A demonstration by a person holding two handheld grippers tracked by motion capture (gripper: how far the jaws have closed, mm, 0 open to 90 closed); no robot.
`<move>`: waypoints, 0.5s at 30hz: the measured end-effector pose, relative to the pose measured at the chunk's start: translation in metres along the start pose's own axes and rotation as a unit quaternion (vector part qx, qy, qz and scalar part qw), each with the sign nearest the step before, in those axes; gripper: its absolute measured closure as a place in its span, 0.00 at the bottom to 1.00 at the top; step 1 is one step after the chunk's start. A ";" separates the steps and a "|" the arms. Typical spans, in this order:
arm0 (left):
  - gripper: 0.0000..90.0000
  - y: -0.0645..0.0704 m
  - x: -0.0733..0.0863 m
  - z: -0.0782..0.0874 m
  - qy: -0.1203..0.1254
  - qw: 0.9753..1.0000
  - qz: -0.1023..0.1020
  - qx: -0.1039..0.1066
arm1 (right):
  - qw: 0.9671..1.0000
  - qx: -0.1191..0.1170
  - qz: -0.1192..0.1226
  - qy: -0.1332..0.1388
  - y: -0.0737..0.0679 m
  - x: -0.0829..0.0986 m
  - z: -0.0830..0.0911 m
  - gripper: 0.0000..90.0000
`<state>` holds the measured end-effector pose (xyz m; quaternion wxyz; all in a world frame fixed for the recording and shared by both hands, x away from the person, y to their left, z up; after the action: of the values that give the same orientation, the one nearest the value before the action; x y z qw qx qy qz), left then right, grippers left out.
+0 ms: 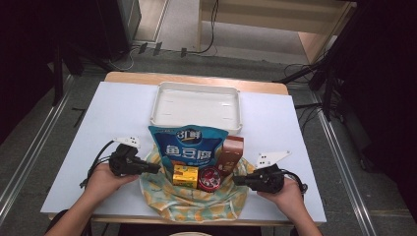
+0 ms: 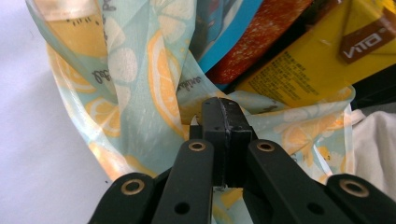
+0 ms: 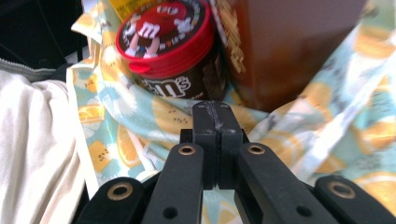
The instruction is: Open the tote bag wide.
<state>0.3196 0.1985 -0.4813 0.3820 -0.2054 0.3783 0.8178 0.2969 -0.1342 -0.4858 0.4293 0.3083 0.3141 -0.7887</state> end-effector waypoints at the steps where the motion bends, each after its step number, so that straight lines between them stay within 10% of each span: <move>1: 1.00 0.000 -0.001 0.003 0.004 1.000 0.002 0.000 | 1.000 0.002 -0.002 0.001 0.001 -0.001 0.002 1.00; 15: 1.00 -0.007 -0.036 0.055 0.030 0.999 -0.009 -0.010 | 0.998 0.049 -0.030 0.027 0.046 -0.023 0.028 1.00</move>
<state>0.3443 0.2271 -0.4276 0.3759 -0.2375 0.3794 0.8114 0.3407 -0.1648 -0.4619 0.3814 0.3410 0.2958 -0.8067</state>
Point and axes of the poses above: each handheld gripper's, and its own axes: z roughly backward along the jaws, x roughly out of its underside, y roughly to its right, the point moved 7 cm from there along -z, roughly forward along the jaws, and after that the axes turned 4 degrees about x, right-handed, at the moved point
